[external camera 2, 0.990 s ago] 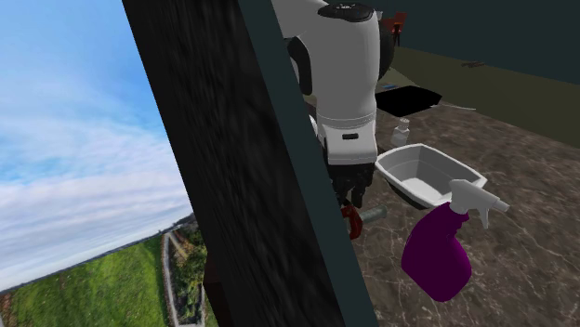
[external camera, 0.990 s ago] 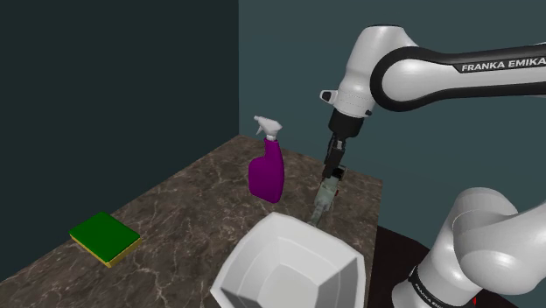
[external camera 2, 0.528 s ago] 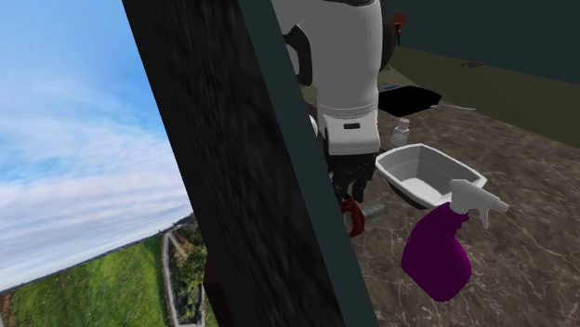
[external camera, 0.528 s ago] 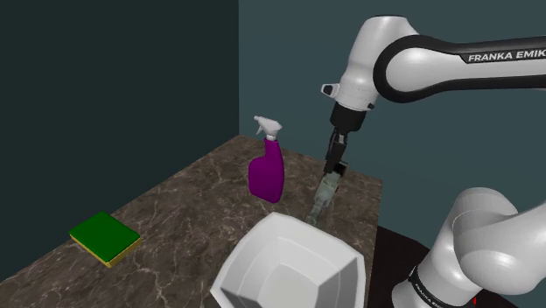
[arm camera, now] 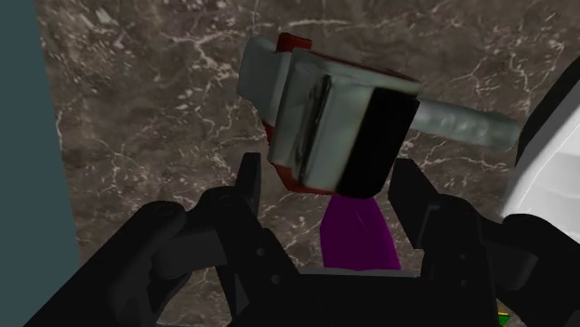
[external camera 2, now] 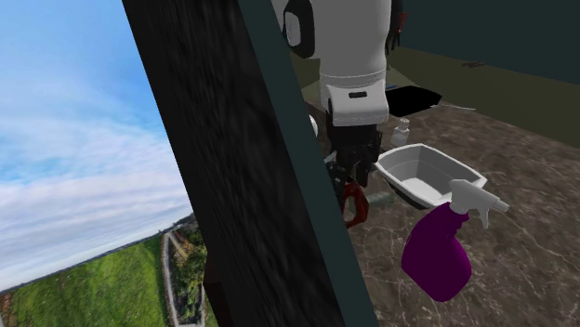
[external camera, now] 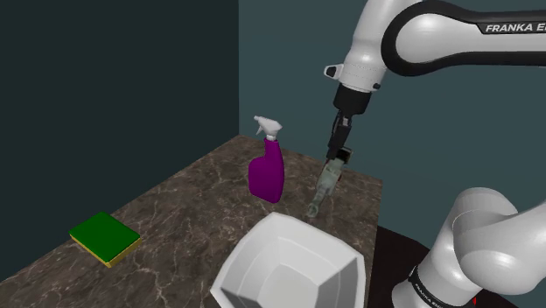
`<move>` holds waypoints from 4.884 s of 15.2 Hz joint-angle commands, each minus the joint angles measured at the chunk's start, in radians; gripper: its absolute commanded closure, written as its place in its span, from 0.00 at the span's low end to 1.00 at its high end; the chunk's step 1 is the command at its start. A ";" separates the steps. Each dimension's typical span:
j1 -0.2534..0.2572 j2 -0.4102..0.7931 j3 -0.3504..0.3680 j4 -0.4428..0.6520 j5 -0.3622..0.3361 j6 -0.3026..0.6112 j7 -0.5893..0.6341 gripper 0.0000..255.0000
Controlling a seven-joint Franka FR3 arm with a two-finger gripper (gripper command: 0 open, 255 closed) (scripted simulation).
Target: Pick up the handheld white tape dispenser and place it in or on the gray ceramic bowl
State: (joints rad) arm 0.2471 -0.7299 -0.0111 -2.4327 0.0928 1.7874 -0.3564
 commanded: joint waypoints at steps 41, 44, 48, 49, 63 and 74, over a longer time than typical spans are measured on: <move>0.089 0.202 0.425 0.609 0.161 -0.326 0.533 1.00; 0.093 0.181 0.426 0.551 0.168 -0.288 0.525 1.00; 0.098 0.157 0.429 0.476 0.177 -0.239 0.516 1.00; 0.100 0.151 0.430 0.458 0.179 -0.226 0.514 1.00; 0.119 0.095 0.451 0.230 0.211 -0.053 0.490 1.00; 0.123 0.087 0.458 0.185 0.219 -0.016 0.485 0.00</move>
State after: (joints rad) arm 0.3698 -0.6429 0.4464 -2.2471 0.3119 1.7722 0.1290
